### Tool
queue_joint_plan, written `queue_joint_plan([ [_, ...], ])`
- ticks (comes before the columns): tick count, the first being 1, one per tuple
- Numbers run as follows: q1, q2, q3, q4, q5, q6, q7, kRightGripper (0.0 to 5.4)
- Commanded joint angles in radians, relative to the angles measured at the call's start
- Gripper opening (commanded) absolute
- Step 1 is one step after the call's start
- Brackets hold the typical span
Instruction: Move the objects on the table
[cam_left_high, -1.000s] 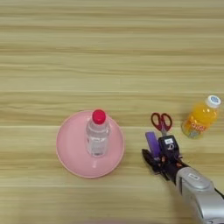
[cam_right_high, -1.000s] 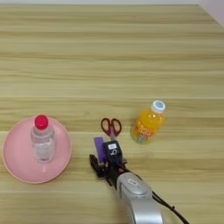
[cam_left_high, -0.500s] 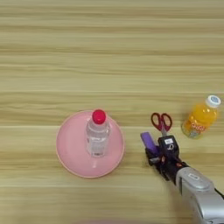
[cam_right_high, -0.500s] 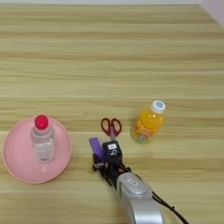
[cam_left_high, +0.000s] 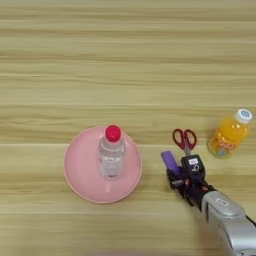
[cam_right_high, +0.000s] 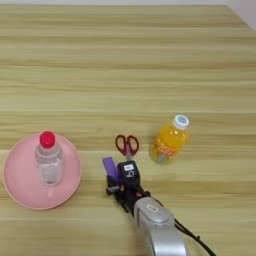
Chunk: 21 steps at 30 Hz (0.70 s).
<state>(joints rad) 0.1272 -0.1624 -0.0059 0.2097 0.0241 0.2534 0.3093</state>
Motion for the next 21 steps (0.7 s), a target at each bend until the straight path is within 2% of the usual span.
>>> queue_joint_plan([
  [1, -0.028, -0.01, -0.011, -0.066, 0.011, -0.035, -0.01, 1.43],
  [14, -0.008, -0.003, 0.004, -0.138, 0.012, -0.086, 0.006, 1.43],
  [21, 0.002, 0.003, 0.022, -0.209, 0.012, -0.074, 0.011, 1.43],
])
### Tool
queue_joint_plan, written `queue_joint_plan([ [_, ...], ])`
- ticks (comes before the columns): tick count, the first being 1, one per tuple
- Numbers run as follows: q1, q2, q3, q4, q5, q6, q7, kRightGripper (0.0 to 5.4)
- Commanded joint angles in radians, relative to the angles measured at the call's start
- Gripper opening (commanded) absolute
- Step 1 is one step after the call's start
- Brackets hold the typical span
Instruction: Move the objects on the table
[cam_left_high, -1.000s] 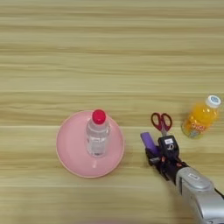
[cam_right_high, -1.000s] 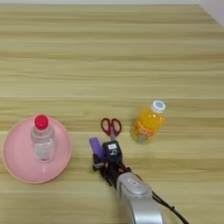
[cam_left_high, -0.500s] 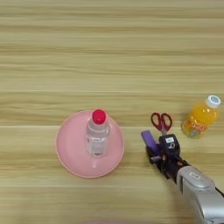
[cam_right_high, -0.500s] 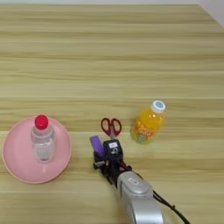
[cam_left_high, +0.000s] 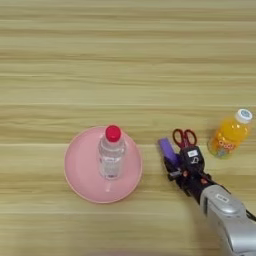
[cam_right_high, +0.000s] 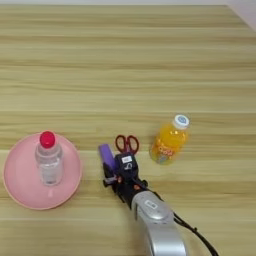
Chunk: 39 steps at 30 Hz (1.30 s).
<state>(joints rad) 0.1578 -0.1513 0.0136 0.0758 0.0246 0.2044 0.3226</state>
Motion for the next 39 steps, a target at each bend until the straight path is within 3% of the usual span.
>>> queue_joint_plan([
  [1, -0.028, -0.007, 0.005, -0.081, 0.011, -0.023, -0.002, 1.43],
  [39, 0.006, -0.022, 0.164, -0.182, -0.022, 0.01, 0.044, 1.43],
])
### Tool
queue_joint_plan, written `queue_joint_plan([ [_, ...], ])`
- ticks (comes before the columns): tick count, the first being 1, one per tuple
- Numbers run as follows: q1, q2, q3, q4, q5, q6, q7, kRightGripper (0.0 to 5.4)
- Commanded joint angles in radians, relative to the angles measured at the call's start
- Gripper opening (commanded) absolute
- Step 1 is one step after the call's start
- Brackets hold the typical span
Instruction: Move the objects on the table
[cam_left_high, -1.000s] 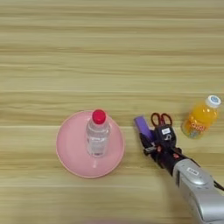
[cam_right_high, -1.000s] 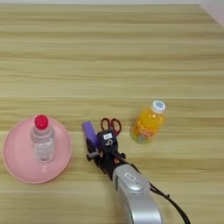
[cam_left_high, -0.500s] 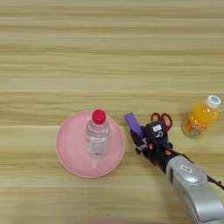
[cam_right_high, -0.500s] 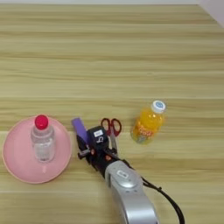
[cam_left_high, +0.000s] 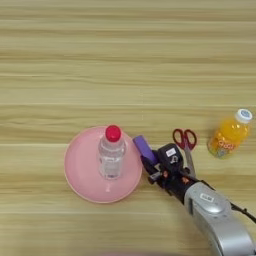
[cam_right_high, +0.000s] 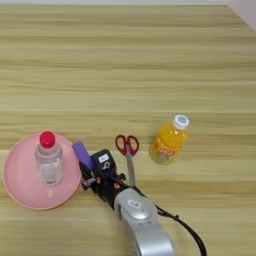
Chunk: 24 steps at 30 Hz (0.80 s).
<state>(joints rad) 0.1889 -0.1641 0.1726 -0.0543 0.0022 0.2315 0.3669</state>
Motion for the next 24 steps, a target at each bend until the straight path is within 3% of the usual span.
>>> queue_joint_plan([
  [1, -0.025, -0.009, 0.009, -0.054, -0.001, -0.016, 0.0, 1.43],
  [24, -0.028, -0.012, 0.047, -0.034, -0.032, -0.007, -0.003, 1.43],
])
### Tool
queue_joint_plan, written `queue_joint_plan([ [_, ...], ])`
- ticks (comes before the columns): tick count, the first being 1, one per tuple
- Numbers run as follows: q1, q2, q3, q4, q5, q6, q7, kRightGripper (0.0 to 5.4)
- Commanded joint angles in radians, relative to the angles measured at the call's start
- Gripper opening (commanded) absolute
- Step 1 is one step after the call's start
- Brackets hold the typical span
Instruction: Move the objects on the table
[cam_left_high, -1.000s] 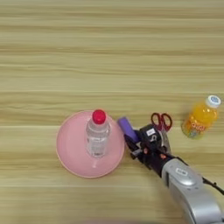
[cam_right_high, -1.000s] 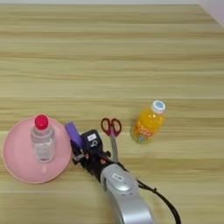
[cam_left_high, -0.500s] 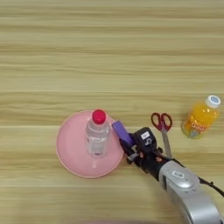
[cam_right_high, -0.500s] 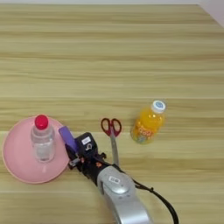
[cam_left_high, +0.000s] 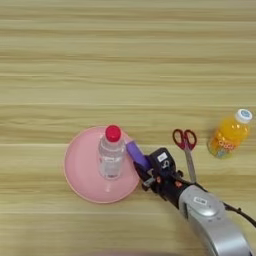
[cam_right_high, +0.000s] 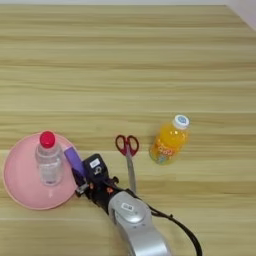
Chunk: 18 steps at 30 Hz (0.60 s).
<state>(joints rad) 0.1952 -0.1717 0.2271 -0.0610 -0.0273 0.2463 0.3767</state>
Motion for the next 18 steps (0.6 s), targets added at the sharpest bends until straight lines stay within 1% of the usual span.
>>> queue_joint_plan([
  [1, -0.034, -0.005, -0.006, -0.024, -0.005, -0.022, -0.013, 1.43],
  [16, -0.036, -0.012, 0.0, 0.002, -0.026, -0.02, -0.011, 1.43],
  [17, -0.036, -0.013, 0.0, 0.002, -0.026, -0.02, -0.01, 1.71],
  [18, -0.036, -0.013, 0.001, 0.002, -0.026, -0.021, -0.01, 1.8],
])
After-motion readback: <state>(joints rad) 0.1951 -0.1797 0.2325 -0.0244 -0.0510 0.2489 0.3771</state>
